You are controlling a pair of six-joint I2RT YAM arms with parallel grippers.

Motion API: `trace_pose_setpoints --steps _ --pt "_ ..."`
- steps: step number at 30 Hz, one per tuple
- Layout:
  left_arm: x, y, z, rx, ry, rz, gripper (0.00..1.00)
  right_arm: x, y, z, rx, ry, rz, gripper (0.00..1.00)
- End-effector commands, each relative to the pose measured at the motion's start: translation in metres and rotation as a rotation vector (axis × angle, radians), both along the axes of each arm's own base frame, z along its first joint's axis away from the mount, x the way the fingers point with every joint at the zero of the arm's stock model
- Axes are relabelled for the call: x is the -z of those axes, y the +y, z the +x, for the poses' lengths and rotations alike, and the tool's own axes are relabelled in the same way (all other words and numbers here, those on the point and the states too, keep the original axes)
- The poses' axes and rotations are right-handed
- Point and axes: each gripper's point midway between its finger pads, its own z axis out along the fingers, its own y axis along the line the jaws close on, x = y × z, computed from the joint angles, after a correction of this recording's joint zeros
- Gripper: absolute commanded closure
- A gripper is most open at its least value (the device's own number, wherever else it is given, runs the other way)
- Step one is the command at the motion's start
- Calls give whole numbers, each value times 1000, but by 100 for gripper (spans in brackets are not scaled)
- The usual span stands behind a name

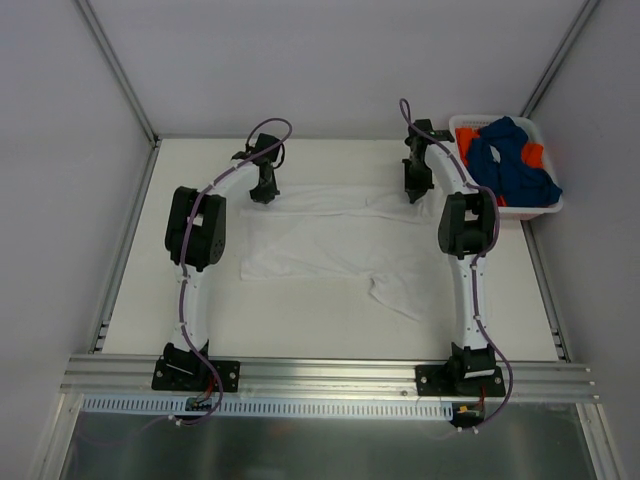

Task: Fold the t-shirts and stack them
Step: Fold the tshirt

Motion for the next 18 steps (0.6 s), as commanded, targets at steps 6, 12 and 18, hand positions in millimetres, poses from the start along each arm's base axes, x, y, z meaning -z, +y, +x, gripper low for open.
trace_pose_setpoints --steps 6,12,18 --pt "-20 16 14 -12 -21 51 95 -23 -13 19 -3 -91 34 99" --pt "-79 25 21 -43 -148 81 90 -70 7 34 -60 -293 132 69" --pt "-222 19 13 -48 -469 77 1 -244 34 32 -208 -691 195 11"
